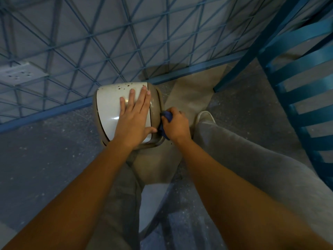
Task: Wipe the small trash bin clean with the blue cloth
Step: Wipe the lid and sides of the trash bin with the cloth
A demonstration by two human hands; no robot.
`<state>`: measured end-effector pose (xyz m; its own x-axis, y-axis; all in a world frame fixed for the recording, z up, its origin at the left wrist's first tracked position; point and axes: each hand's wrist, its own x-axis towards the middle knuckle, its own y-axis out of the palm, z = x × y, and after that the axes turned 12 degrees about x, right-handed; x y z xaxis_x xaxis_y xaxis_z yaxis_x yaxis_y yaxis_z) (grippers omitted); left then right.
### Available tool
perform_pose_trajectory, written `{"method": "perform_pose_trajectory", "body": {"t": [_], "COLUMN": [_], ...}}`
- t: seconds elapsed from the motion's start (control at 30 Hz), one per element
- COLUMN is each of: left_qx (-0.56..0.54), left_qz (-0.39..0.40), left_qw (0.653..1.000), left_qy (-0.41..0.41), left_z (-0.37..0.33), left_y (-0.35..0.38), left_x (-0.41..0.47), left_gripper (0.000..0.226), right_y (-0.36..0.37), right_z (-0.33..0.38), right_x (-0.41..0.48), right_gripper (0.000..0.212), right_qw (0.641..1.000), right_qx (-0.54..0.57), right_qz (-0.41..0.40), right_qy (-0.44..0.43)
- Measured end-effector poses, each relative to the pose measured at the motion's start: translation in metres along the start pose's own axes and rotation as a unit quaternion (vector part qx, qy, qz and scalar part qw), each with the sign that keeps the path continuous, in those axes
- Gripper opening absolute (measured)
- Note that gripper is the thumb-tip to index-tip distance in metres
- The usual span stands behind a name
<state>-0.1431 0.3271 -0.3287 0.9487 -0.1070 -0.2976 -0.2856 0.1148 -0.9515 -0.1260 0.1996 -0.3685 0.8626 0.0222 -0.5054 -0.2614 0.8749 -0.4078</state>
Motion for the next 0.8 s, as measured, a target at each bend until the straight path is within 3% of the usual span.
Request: {"method": "perform_pose_trajectory", "body": {"t": [0.3, 0.8], "left_qx": [0.008, 0.004], "left_qz": [-0.001, 0.003], "left_qw": [1.0, 1.0], "left_qy": [-0.006, -0.012], "left_z": [-0.001, -0.003], "left_y": [0.001, -0.001], "left_x": [0.0, -0.002], "left_gripper": [0.104, 0.104], "right_y": [-0.001, 0.019], "right_z": [0.026, -0.015], "right_x": [0.048, -0.044], "right_gripper": [0.031, 0.031], "right_qw": [0.999, 0.996], "right_qx": [-0.045, 0.052], "right_qz": [0.002, -0.063], "right_qy": [-0.011, 0.025]}}
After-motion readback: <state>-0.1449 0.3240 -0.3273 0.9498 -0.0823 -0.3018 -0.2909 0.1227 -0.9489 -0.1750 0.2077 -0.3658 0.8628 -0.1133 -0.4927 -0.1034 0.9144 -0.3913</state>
